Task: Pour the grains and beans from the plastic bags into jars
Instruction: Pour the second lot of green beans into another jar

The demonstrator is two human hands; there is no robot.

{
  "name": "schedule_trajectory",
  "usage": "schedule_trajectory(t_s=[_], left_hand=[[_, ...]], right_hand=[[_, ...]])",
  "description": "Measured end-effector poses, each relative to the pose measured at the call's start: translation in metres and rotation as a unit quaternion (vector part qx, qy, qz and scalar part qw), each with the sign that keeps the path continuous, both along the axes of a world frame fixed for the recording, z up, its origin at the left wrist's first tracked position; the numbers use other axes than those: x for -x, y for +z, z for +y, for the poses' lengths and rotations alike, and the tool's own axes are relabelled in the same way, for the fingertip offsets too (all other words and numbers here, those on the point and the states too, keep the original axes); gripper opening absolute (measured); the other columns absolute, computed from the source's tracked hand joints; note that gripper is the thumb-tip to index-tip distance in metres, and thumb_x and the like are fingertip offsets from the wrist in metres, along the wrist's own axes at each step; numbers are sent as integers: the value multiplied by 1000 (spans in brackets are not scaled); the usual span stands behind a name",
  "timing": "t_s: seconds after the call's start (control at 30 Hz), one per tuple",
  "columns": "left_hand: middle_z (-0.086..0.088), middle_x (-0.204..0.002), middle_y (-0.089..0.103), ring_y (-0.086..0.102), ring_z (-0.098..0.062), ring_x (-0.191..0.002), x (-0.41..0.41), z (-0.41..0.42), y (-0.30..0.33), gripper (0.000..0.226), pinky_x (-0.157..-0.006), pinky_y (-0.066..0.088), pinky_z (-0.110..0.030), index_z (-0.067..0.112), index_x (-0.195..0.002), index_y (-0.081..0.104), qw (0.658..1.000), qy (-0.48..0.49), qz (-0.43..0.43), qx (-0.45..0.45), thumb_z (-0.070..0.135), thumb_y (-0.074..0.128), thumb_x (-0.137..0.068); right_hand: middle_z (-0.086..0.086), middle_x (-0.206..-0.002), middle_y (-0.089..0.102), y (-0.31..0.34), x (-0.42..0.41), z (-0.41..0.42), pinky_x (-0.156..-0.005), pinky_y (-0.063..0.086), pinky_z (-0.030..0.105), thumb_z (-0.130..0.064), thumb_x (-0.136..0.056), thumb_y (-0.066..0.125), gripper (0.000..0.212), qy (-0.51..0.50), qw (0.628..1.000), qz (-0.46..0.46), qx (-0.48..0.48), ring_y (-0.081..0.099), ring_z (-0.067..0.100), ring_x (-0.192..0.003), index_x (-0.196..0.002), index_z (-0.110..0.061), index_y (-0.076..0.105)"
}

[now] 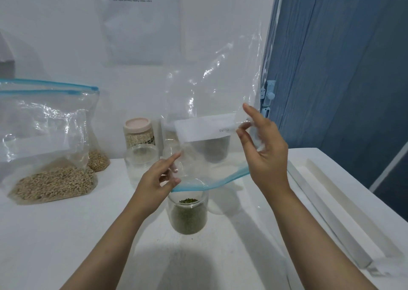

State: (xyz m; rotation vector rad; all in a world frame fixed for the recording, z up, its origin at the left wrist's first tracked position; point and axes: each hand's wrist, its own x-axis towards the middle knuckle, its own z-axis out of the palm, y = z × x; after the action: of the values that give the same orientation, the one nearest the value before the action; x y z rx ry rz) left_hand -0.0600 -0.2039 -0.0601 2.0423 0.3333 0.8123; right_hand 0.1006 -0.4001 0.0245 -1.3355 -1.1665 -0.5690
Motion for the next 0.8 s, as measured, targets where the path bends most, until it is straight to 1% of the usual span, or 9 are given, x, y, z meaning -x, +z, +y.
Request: schedule_trajectory(t_s=[0.07, 0.13, 0.27, 0.33, 0.4, 0.53, 0.6, 0.7, 0.8], left_hand=[[19, -92, 49, 56, -13, -101, -2, 1, 0, 71, -97, 50, -24, 51, -138, 47, 1000, 3, 4, -28, 4, 68, -90], [16, -96, 50, 56, -15, -103, -3, 1, 1, 61, -97, 51, -25, 44, -139, 48, 1000, 1, -2, -21, 9, 66, -92], [11, -112, 59, 57, -7, -110, 1, 3, 2, 49, -94, 47, -14, 51, -137, 49, 998, -19, -2, 55, 25, 58, -97], [14, -105, 63, 60, -11, -109, 3, 6, 3, 52, -92, 46, -13, 52, -137, 50, 997, -23, -3, 72, 20, 59, -98], [12, -100, 65, 61, -14, -102, 4, 8, 4, 56, -93, 47, -15, 47, -137, 51, 998, -15, -8, 61, 10, 61, -96], [12, -94, 63, 60, -10, -95, 2, 3, 4, 54, -89, 47, -13, 36, -137, 54, 996, -12, -35, 78, 3, 61, -95], [10, -96, 62, 59, -8, -95, -2, 0, 2, 52, -89, 47, -14, 35, -137, 54, 995, -8, -48, 83, 4, 59, -96], [7, -103, 60, 57, -6, -95, -10, -3, 5, 47, -88, 48, -15, 36, -138, 52, 998, 11, -44, 48, 10, 55, -99], [21, -102, 57, 56, -2, -95, -16, -9, 13, 45, -88, 46, -14, 36, -139, 52, 997, 18, -62, 28, 14, 55, -100]], right_hand=[[-16, -103, 60, 0, 1, 0, -92, 48, 42, -1, -95, 64, 52, -8, 1000, 13, -4, 59, 14, -97, -138, -28, 52], [-16, -104, 60, -1, 2, 1, -93, 48, 45, -2, -95, 64, 52, -13, 1000, 21, -5, 60, 14, -98, -138, -29, 52], [-29, -105, 57, 0, 5, 2, -94, 48, 48, -3, -96, 63, 52, -30, 999, 19, 2, 60, 13, -100, -137, -32, 52], [-33, -105, 55, 1, 8, 2, -95, 48, 47, -4, -96, 62, 51, -39, 999, 18, 4, 59, 13, -100, -138, -32, 51], [-33, -104, 55, 1, 12, 3, -94, 48, 47, -4, -97, 62, 53, -52, 999, 5, 11, 58, 11, -99, -139, -35, 49], [-35, -107, 53, 0, 13, -1, -91, 48, 41, -8, -98, 60, 56, -84, 996, 13, 28, 56, 6, -100, -141, -40, 44], [-30, -108, 54, 0, 10, -3, -91, 47, 34, -9, -99, 59, 54, -92, 995, 18, 39, 55, 6, -101, -142, -38, 45], [-11, -111, 53, 2, 5, -2, -93, 46, 23, -12, -101, 56, 52, -104, 992, 46, 49, 53, 6, -105, -145, -35, 41], [-1, -115, 51, 3, -3, 0, -92, 44, 19, -11, -101, 55, 53, -112, 990, 68, 54, 50, 2, -106, -145, -35, 39]])
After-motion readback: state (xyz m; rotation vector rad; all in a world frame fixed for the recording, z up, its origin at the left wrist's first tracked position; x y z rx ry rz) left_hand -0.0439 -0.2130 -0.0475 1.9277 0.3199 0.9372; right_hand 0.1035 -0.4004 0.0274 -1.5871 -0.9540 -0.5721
